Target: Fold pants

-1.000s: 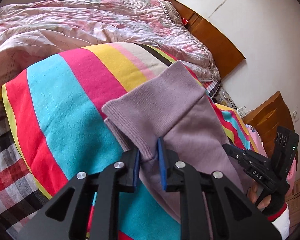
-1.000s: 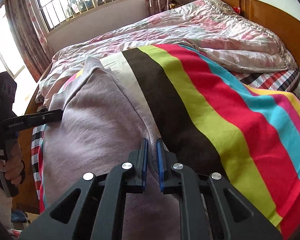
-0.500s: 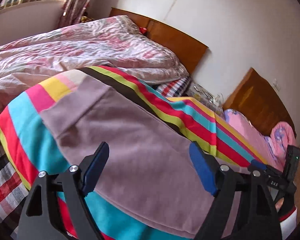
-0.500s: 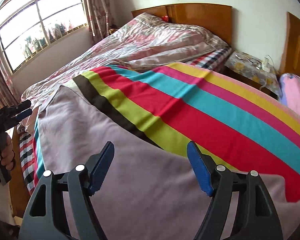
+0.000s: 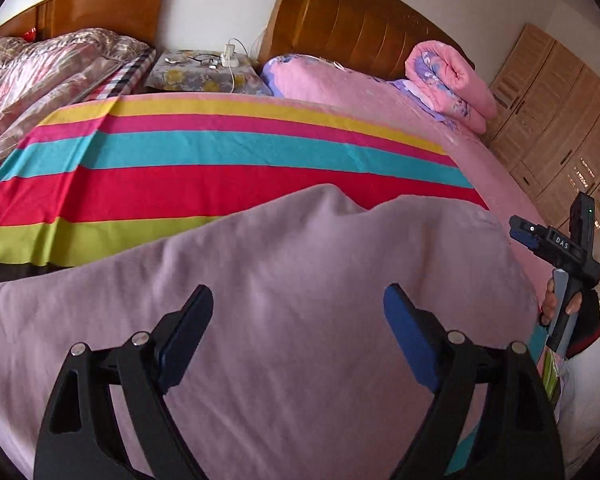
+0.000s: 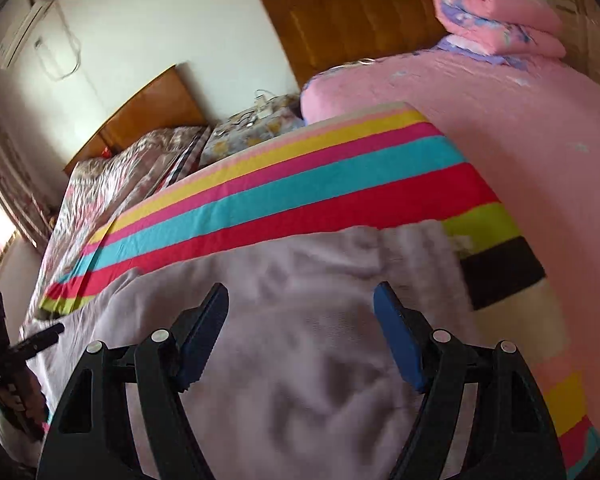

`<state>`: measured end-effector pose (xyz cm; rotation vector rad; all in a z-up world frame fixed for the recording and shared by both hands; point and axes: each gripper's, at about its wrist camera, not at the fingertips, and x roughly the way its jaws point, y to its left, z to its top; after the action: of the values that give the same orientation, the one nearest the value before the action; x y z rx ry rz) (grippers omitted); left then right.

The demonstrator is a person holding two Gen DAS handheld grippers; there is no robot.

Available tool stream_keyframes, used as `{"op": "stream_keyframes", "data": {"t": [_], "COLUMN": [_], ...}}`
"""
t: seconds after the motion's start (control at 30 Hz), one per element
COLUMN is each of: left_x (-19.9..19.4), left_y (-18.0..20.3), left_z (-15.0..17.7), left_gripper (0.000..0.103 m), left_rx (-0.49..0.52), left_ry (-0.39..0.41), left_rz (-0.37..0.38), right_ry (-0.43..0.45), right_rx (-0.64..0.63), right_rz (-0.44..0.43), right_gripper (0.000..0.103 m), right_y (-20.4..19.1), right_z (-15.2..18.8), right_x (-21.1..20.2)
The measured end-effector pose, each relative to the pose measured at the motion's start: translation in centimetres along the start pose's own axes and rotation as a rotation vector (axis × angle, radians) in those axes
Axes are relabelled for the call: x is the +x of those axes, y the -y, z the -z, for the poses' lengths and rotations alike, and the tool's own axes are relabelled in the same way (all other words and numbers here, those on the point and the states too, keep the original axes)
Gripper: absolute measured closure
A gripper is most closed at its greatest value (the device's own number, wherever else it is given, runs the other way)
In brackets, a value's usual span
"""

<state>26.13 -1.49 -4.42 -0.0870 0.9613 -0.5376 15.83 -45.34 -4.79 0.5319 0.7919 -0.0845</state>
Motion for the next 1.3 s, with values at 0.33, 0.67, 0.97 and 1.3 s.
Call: {"op": "stream_keyframes", "data": {"t": [0.33, 0.67, 0.97, 1.3], "left_x": [6.8, 8.1, 3.1, 4.5], "left_y": [4.2, 8.4, 10.6, 10.1], "left_z": [0.1, 2.1, 4.8, 8.5], "left_gripper": [0.009, 0.004, 0.003, 0.002], "left_rx": [0.034, 0.189, 0.247, 0.245], "left_ry": [-0.082, -0.071, -0.017, -0.049], "left_rz": [-0.103, -0.238, -0.237, -0.231], "right_ry": [-0.152, 0.04, 0.06, -0.116], "right_rx": [-0.06, -0.181, -0.386, -0.476], "right_rz": [-0.07, 0.154, 0.065, 0.192], "right_gripper": [0.038, 0.082, 0.024, 0.023], "right_y": [3.9, 1.5, -7.8, -9.4], "right_z": [0.9, 1.8, 8.9, 14.2], "right_x": [1.8, -4.0, -5.9, -4.5]}}
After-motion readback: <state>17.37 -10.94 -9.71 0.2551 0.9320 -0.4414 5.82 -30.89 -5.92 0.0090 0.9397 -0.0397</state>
